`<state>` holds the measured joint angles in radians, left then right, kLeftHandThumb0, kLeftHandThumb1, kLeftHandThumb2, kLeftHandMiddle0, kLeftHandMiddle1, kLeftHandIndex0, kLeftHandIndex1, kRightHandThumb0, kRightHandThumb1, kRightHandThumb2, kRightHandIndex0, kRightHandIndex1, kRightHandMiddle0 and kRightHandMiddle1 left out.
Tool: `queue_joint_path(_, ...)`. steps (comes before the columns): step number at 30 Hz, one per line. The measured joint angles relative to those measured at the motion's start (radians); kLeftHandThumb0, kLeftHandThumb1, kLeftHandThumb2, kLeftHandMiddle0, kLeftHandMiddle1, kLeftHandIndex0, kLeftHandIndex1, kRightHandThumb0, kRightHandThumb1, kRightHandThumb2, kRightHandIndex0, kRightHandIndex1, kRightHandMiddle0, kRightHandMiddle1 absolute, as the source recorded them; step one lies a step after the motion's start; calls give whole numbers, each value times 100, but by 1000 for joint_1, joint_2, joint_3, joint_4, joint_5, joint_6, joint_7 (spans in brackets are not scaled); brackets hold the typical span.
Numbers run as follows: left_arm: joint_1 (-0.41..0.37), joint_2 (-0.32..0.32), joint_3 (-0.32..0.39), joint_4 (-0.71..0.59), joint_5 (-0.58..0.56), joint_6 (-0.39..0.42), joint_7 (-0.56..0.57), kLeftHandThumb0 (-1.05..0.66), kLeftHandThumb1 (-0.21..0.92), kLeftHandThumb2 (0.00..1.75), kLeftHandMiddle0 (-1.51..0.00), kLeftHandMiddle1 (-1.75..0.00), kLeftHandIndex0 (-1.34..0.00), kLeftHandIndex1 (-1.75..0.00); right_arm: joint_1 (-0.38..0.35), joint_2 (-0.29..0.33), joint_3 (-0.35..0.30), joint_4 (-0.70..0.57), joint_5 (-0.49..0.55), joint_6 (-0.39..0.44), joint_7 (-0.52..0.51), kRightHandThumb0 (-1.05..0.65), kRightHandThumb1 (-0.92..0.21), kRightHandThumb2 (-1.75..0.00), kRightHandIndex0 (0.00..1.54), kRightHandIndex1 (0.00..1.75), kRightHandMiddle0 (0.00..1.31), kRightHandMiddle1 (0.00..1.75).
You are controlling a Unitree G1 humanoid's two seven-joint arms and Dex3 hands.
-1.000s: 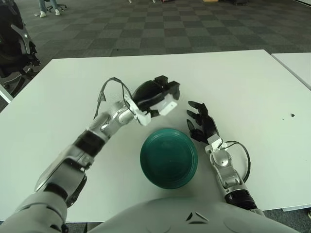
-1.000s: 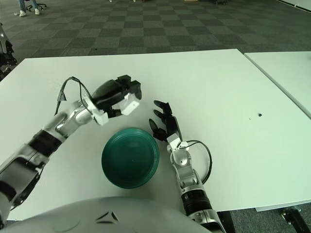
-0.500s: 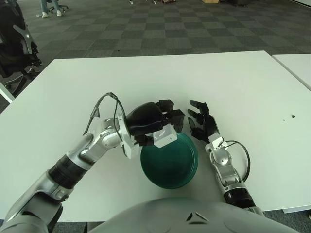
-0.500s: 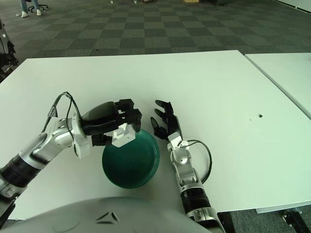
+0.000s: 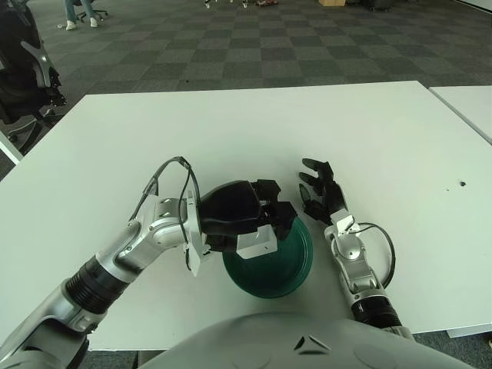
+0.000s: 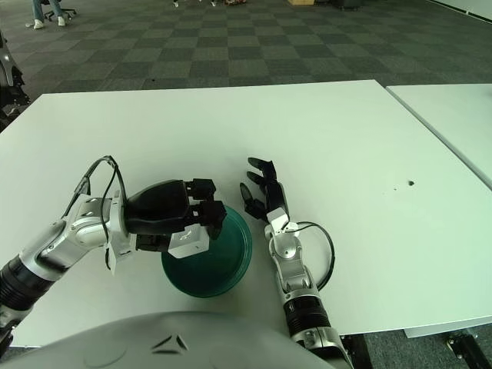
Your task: Put the charger into the plate.
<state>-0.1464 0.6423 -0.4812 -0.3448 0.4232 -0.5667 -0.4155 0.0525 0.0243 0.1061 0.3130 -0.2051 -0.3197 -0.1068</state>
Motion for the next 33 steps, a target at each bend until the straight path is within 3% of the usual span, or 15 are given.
queue_joint_path(10, 35, -23, -40, 5, 130, -43, -21, 0, 5, 157, -87, -158, -59, -175, 1, 2, -2, 0, -1, 6, -10, -67, -92, -76, 37, 19, 0, 90)
queue_joint_path(15, 42, -61, -68, 52, 232, -75, 6, 0, 2, 160, -88, -159, -62, -175, 1, 3, -2, 0, -1, 8, -10, -68, -92, -76, 38, 19, 0, 92)
queue_joint_path(24, 57, -98, -69, 92, 311, -107, 63, 0, -1, 167, -84, -170, -65, -175, 1, 4, -4, 0, 0, 9, -9, -67, -92, -77, 39, 18, 0, 95)
queue_joint_path(26, 57, -102, -69, 98, 326, -112, 75, -1, 4, 157, -82, -173, -69, -157, 1, 5, -4, 0, 0, 10, -9, -67, -92, -77, 39, 18, 0, 96)
queue_joint_path(28, 57, -107, -69, 108, 340, -116, 86, -1, 14, 149, -69, -174, -62, -166, 1, 5, -4, 0, 0, 11, -10, -67, -92, -77, 41, 19, 0, 98)
queue_joint_path(29, 57, -110, -69, 113, 346, -118, 91, -16, 29, 130, -74, -174, -57, -166, 1, 5, -4, 0, -1, 12, -10, -66, -92, -76, 42, 21, 0, 99)
queue_joint_path(30, 57, -115, -70, 120, 353, -120, 97, -21, 34, 123, -76, -174, -55, -166, 1, 5, -4, 0, -2, 13, -11, -66, -92, -76, 43, 21, 0, 100)
queue_joint_path(32, 57, -125, -72, 136, 368, -122, 108, -58, 68, 76, -60, -174, -34, -169, 1, 4, -3, 0, -6, 14, -16, -65, -92, -76, 47, 24, 0, 102)
queue_joint_path(33, 57, -130, -75, 145, 371, -122, 109, -72, 76, 70, -40, -160, -22, -161, 1, 4, -1, 0, -11, 14, -20, -64, -92, -75, 47, 28, 1, 102)
